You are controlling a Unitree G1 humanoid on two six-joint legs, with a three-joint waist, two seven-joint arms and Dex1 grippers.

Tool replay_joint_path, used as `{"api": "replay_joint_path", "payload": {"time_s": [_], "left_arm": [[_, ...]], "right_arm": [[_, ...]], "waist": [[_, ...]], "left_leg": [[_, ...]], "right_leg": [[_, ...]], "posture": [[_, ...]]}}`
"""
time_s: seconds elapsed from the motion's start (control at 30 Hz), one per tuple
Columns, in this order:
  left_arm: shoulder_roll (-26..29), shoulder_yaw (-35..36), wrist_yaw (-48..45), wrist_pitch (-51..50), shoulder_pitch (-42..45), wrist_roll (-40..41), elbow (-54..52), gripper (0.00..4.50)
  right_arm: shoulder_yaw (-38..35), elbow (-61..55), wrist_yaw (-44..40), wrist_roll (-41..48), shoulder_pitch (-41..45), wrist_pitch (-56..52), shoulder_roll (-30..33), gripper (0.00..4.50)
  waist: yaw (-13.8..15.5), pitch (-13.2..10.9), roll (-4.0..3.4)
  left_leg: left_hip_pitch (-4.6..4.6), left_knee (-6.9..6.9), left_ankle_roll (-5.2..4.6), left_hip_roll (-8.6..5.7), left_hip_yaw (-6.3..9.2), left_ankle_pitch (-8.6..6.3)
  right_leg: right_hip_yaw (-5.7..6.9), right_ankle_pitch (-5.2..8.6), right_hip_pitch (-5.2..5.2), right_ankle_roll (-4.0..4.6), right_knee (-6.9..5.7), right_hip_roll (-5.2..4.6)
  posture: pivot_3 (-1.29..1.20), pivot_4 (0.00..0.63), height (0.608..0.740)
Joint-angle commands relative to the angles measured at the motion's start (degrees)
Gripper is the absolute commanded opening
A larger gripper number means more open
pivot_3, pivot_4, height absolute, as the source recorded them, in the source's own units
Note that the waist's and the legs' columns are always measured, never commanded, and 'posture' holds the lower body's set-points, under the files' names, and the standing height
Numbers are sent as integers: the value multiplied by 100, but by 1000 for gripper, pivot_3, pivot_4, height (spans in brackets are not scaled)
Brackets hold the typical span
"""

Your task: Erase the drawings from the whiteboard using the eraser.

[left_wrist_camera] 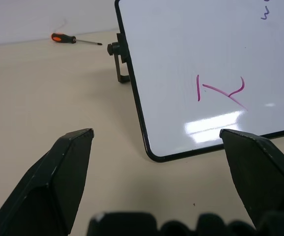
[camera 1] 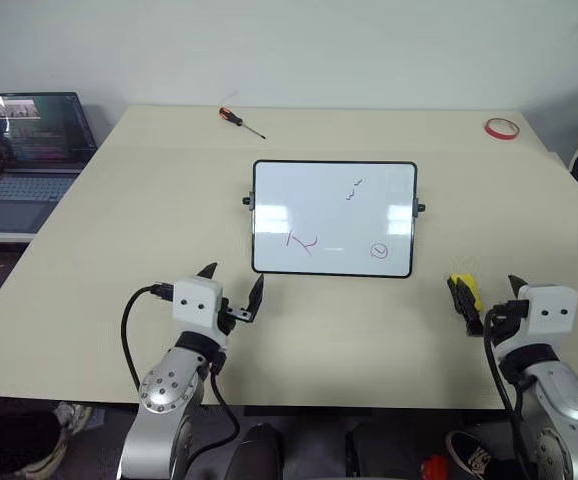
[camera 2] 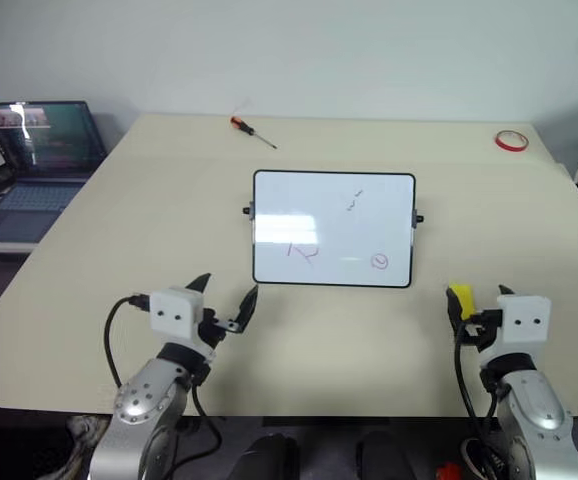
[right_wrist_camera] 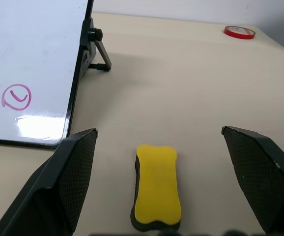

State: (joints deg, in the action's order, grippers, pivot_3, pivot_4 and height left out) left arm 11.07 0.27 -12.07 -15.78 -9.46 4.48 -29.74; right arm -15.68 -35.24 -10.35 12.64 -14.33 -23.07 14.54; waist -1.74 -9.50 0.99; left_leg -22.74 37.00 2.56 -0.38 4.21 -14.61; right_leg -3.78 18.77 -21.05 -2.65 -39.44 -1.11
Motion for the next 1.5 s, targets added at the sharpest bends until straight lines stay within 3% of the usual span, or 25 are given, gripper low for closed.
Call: {"api": "replay_joint_path", "payload": {"time_s": [0.03,1.07,1.23,1.5], "left_arm": [[24,-31,-35,100,1,38,-339,4500],[96,10,-235,129,209,110,-209,4500],[95,-12,-683,84,996,549,263,4500],[205,-646,-2417,-334,2643,1746,983,4500]], "right_arm": [[-6,-222,-14,42,106,77,36,4417],[121,-368,145,-61,-360,439,-294,4417],[132,-525,203,107,-279,-7,-263,4417],[-154,-610,395,798,304,-1159,-250,4417]], "waist": [[0,0,0],[4,0,0],[6,0,-1],[3,1,0]], "left_leg": [[0,0,0,0,1,0],[-1,-1,0,0,2,0],[0,1,0,0,5,0],[-3,1,1,-3,2,1]], "right_leg": [[0,0,0,0,0,0],[2,0,0,0,2,0],[7,0,0,0,-2,2],[18,0,0,0,-1,5]], "posture": [[0,150,740],[0,150,740],[0,150,740],[0,150,740]]}}
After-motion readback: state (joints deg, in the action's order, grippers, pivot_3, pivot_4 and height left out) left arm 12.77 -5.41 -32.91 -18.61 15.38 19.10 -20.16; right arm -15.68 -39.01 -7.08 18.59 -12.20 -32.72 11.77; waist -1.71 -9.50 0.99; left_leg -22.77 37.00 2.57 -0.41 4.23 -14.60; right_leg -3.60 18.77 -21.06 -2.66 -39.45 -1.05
